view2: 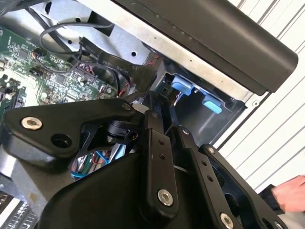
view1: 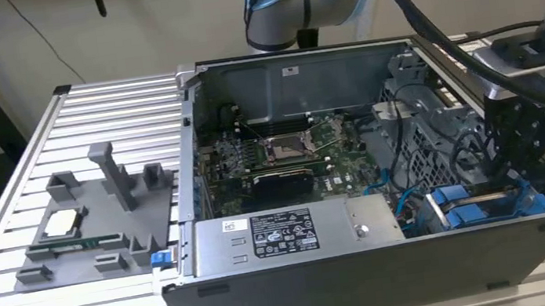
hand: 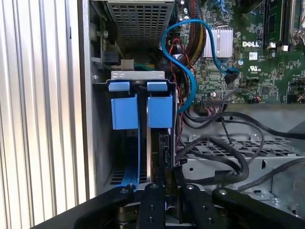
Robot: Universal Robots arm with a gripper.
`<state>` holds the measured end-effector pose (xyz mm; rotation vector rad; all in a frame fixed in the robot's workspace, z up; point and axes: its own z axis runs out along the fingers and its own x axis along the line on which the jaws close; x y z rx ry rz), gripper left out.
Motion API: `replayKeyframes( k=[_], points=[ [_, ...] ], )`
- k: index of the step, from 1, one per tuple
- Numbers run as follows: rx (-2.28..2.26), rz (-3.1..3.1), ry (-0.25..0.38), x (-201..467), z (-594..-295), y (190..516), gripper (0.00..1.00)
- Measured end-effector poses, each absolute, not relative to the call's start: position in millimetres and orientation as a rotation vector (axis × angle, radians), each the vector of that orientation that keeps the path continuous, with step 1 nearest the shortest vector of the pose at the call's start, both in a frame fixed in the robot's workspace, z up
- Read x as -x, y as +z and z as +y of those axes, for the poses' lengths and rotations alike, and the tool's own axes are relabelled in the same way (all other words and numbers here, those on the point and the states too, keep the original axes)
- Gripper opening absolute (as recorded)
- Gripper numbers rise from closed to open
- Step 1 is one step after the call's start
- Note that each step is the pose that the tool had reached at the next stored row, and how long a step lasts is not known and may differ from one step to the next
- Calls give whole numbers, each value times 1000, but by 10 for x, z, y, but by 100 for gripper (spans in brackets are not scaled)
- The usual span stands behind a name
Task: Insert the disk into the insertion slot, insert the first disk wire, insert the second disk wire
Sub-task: 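Insert the first disk wire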
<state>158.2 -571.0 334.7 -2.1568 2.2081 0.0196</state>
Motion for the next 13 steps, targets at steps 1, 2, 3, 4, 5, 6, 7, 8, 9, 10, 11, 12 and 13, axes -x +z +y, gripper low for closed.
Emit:
replayKeyframes(
  k=[1, 2, 3, 4, 5, 6, 7, 8, 9, 10, 11, 12, 13],
  points=[
    [2157, 2208, 19, -1582, -5710, 3342, 19],
    [2157, 2208, 19, -1582, -5709, 3338, 19],
    [2157, 2208, 19, -1582, -5710, 3334, 19],
    [2157, 2208, 19, -1582, -5710, 3331, 19],
    [2156, 2208, 21, -1582, -5710, 3325, 19],
    [2156, 2208, 21, -1582, -5710, 3325, 20],
    [2156, 2208, 20, -1582, -5710, 3325, 26],
    [2157, 2208, 20, -1582, -5710, 3329, 26],
    [2157, 2209, 22, -1582, -5710, 3341, 26],
    [2157, 2210, 23, -1582, -5710, 3360, 26],
    [2157, 2211, 25, -1582, -5710, 3385, 26],
    [2158, 2212, 26, -1582, -5709, 3413, 26],
    [2158, 2213, 27, -1582, -5710, 3435, 26]
  ],
)
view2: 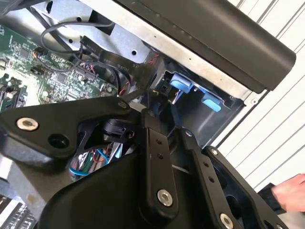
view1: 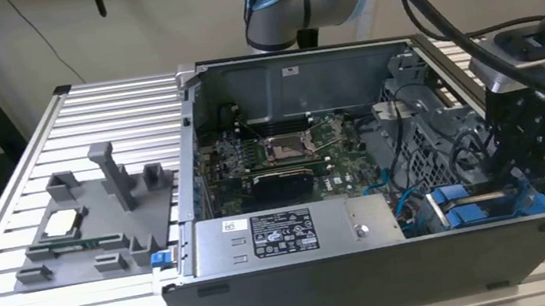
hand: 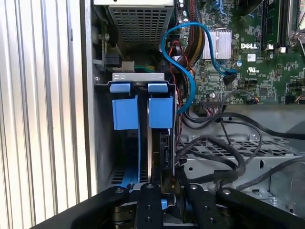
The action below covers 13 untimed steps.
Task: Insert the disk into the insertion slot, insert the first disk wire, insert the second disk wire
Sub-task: 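Insert the first disk wire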
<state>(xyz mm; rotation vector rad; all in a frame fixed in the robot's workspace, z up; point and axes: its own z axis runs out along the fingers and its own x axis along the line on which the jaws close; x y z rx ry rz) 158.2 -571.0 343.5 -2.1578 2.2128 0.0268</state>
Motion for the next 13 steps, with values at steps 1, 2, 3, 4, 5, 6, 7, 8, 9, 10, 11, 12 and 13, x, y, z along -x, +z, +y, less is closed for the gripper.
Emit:
replayKeyframes(
  k=[1, 2, 3, 4, 5, 6, 7, 8, 9, 10, 11, 12, 13],
  points=[
    [2158, 2214, 27, -1582, -5710, 3457, 26],
    [2158, 2214, 28, -1582, -5710, 3478, 26],
    [2158, 2214, 28, -1582, -5710, 3494, 26],
    [2158, 2215, 29, -1582, -5710, 3524, 26],
    [2158, 2215, 29, -1582, -5710, 3533, 26],
    [2158, 2215, 29, -1582, -5710, 3544, 26],
    [2158, 2215, 29, -1582, -5710, 3553, 26],
    [2158, 2215, 29, -1582, -5710, 3564, 26],
    [2157, 2216, 29, -1582, -5710, 3576, 26],
    [2157, 2216, 29, -1582, -5710, 3594, 26],
    [2157, 2216, 29, -1582, -5710, 3617, 26],
    [2157, 2216, 29, -1582, -5710, 3638, 26],
    [2157, 2216, 29, -1582, -5710, 3659, 26]
  ],
)
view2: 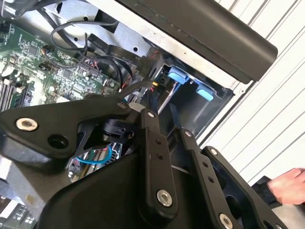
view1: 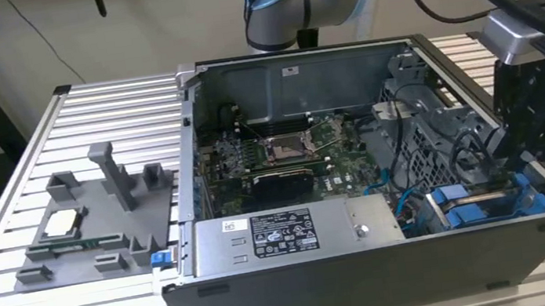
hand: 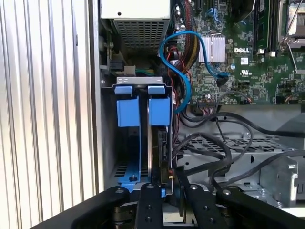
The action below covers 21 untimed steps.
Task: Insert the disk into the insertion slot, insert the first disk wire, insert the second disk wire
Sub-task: 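Insert the first disk wire, then insert the second disk wire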
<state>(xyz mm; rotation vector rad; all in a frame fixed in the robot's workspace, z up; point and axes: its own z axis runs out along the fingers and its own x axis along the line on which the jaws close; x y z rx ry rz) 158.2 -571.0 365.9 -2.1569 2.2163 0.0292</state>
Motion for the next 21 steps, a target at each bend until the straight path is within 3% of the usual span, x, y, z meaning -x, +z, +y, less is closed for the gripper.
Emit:
replayKeyframes(
  k=[21],
  points=[
    [2155, 2219, 31, -1700, -5590, 3774, 26]
  ],
)
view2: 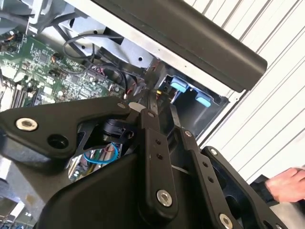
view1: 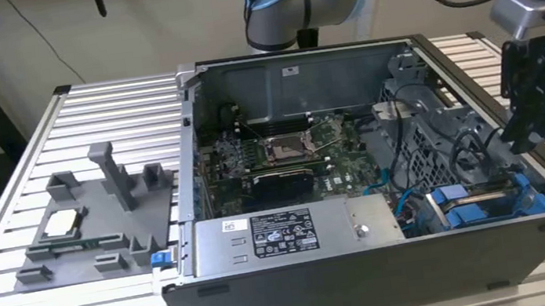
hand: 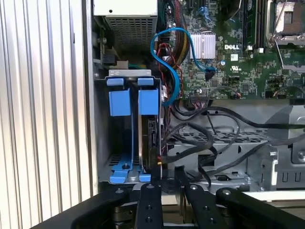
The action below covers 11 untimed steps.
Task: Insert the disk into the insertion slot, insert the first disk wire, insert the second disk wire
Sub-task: 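Insert the second disk wire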
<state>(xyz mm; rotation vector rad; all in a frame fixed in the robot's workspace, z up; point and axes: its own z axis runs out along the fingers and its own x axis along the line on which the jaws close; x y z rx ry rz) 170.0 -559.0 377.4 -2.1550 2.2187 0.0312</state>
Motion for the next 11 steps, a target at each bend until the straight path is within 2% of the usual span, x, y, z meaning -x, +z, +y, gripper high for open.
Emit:
replayKeyframes(
  k=[11],
  points=[
    [2154, 2218, 42, -1818, -5534, 3847, 26]
  ],
)
